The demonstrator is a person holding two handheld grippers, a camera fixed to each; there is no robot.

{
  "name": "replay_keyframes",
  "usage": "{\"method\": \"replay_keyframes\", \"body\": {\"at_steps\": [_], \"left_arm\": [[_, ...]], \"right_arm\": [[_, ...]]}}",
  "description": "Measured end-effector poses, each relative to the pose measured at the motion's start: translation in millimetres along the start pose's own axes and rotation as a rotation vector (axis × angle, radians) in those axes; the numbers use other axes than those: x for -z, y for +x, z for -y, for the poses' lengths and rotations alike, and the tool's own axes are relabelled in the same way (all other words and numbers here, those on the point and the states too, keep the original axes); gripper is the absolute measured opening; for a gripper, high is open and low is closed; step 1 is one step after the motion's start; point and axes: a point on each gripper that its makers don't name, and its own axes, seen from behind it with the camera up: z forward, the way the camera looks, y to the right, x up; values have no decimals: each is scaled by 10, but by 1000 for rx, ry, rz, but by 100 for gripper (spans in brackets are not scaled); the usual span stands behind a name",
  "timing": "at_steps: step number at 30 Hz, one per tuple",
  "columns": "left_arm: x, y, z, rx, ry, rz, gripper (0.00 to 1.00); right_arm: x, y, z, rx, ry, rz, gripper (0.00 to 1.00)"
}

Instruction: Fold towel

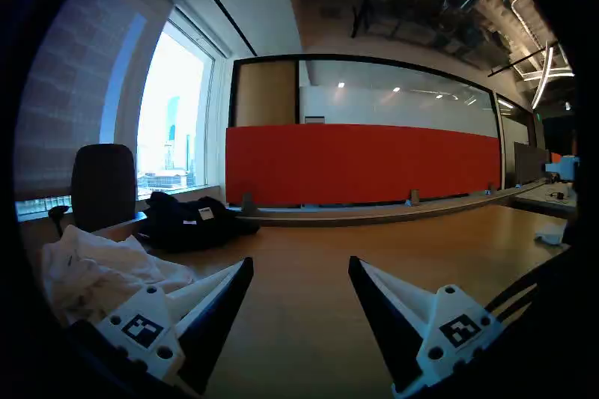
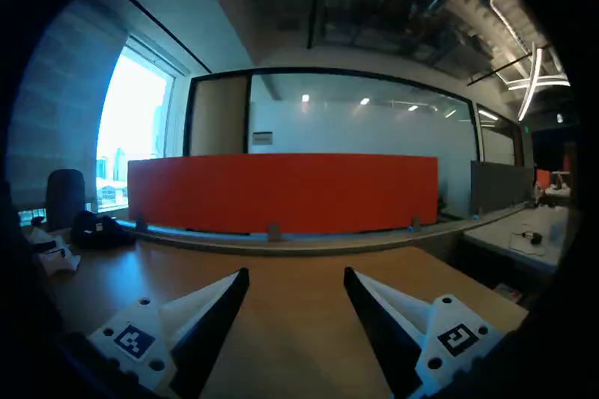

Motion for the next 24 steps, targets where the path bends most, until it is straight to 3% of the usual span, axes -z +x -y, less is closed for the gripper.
{"method": "replay_keyframes", "body": {"at_steps": [15, 24], "left_arm": [[4, -6, 5, 1, 0, -1, 94], [6, -12, 2, 0, -1, -2, 94]], "right_arm": [[-13, -582, -9, -24, 2, 19, 98], [4, -675, -72, -32, -9, 7, 98]]}}
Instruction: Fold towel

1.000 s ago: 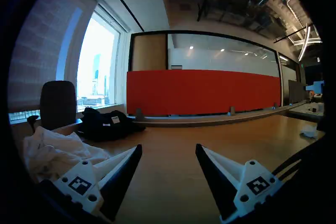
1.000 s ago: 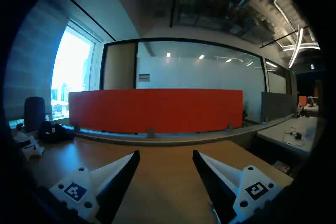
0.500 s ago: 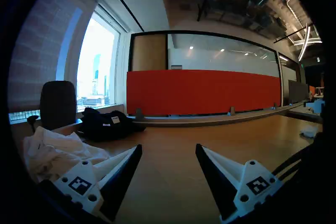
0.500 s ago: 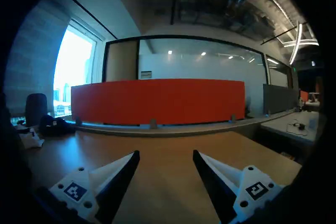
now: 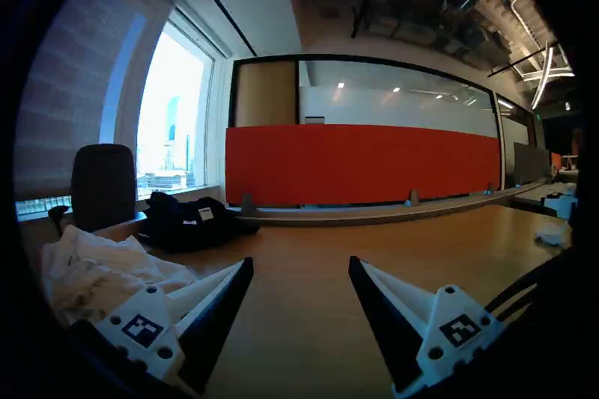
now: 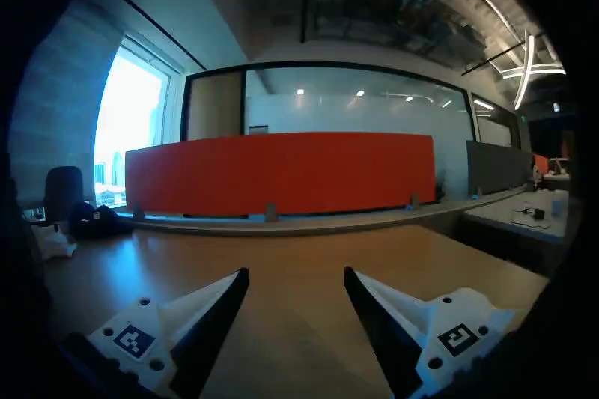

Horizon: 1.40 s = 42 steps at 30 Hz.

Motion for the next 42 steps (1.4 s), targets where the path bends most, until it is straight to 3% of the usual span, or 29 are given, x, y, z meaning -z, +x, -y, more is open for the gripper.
{"method": "replay_keyframes", "body": {"at_steps": [42], "left_arm": [[19, -8, 6, 0, -1, 0, 94]], "right_arm": [[27, 12, 76, 37, 7, -17, 98]]}}
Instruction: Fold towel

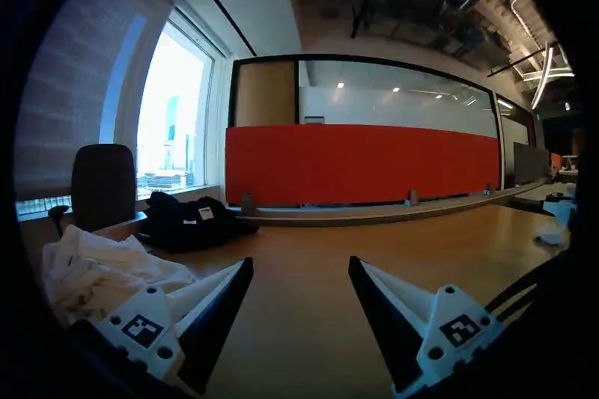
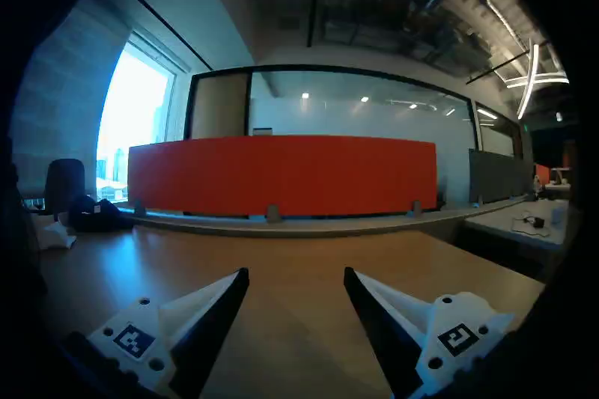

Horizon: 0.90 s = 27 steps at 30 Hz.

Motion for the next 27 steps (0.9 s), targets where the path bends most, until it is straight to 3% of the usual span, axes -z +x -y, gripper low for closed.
{"method": "replay_keyframes", "body": {"at_steps": [27], "left_arm": [[3, 8, 5, -2, 0, 1, 94]], "right_arm": [[-3, -10, -3, 0, -1, 3, 99]]}}
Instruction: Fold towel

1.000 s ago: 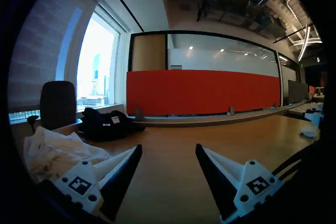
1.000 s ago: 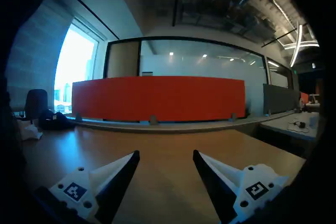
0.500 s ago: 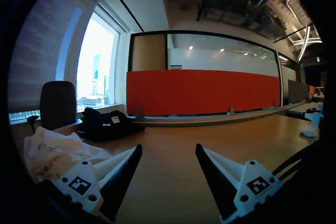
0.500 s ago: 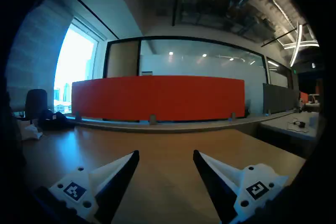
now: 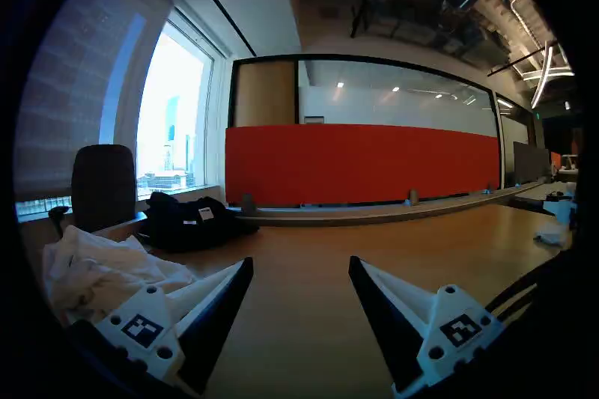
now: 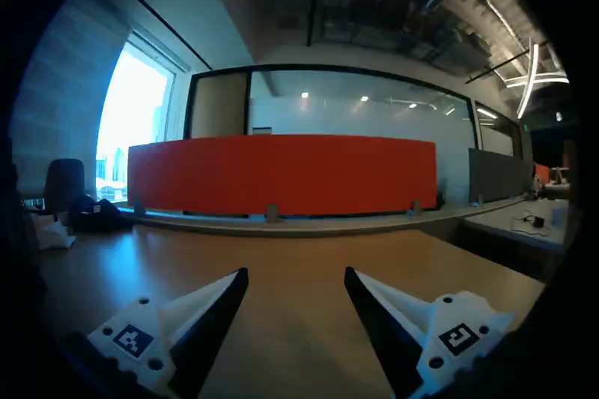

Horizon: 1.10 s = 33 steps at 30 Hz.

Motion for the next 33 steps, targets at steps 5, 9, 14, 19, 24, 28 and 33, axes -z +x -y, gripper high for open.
{"method": "replay_keyframes", "body": {"at_steps": [5, 9, 14, 19, 24, 28, 33], "left_arm": [[-5, 4, 1, 0, 0, 0, 95], [-7, 7, 1, 0, 0, 0, 95], [-5, 14, 0, 0, 0, 1, 95], [-3, 25, 6, 0, 0, 1, 95], [-1, 37, 6, 0, 0, 1, 95], [-3, 43, 15, 0, -1, 2, 95], [-2, 48, 21, 2, -1, 3, 95]], "right_arm": [[2, -1, -7, 0, 0, 0, 99], [2, -2, -10, 0, 0, 0, 99], [2, -6, -9, 0, 0, 0, 99], [0, -7, -11, 0, 0, 0, 99], [2, -8, -8, 0, 0, 0, 99], [6, -4, -6, 0, 0, 0, 99], [4, -7, -6, 0, 0, 0, 99]]}}
